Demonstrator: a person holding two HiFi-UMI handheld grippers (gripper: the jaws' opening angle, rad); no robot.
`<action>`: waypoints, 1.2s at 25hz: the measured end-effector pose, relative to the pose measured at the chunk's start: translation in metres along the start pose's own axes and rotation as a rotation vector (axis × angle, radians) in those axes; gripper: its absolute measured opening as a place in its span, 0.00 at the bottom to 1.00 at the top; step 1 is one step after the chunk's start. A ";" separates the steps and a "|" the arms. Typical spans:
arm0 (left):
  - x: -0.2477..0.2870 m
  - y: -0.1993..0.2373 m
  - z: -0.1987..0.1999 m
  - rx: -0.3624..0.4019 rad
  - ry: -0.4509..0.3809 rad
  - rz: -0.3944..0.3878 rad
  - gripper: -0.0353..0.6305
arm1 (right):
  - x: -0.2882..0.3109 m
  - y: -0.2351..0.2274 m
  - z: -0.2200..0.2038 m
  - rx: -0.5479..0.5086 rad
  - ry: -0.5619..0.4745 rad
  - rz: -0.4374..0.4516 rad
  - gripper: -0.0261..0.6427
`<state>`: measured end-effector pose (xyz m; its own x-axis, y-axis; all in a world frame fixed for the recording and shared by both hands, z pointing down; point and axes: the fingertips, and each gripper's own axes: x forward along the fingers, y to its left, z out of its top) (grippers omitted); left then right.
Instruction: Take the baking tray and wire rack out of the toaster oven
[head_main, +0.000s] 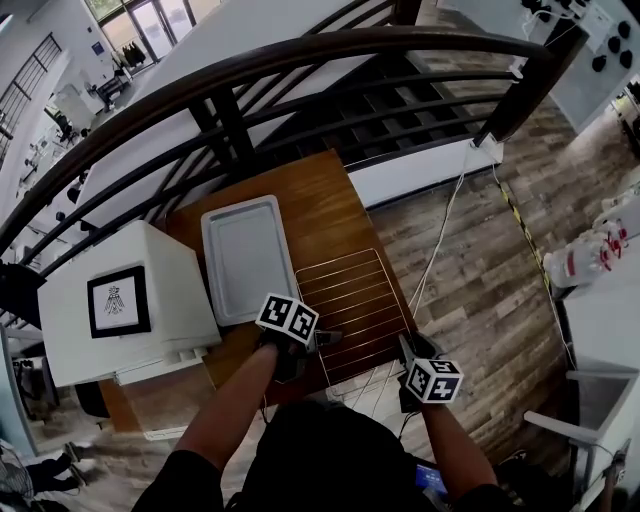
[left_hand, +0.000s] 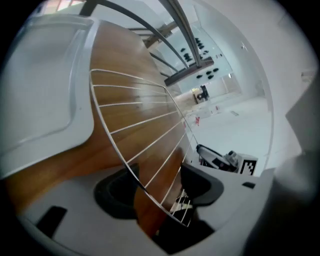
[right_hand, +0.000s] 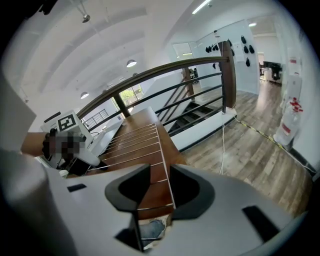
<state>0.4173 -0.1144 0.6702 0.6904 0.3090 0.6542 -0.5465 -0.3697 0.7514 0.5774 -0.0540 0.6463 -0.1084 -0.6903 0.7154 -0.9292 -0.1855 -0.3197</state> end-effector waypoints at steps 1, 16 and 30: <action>0.000 0.001 -0.003 0.033 0.042 0.016 0.44 | 0.000 -0.001 0.000 0.000 -0.002 -0.003 0.22; -0.018 0.015 -0.026 0.287 0.155 0.275 0.54 | 0.003 0.013 0.011 -0.038 -0.033 0.043 0.21; -0.057 -0.010 0.007 0.311 -0.203 0.332 0.50 | -0.021 0.049 0.047 -0.165 -0.123 0.139 0.19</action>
<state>0.3866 -0.1350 0.6249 0.5981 -0.0354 0.8006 -0.6066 -0.6729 0.4234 0.5507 -0.0814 0.5867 -0.2051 -0.7827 0.5876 -0.9545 0.0271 -0.2970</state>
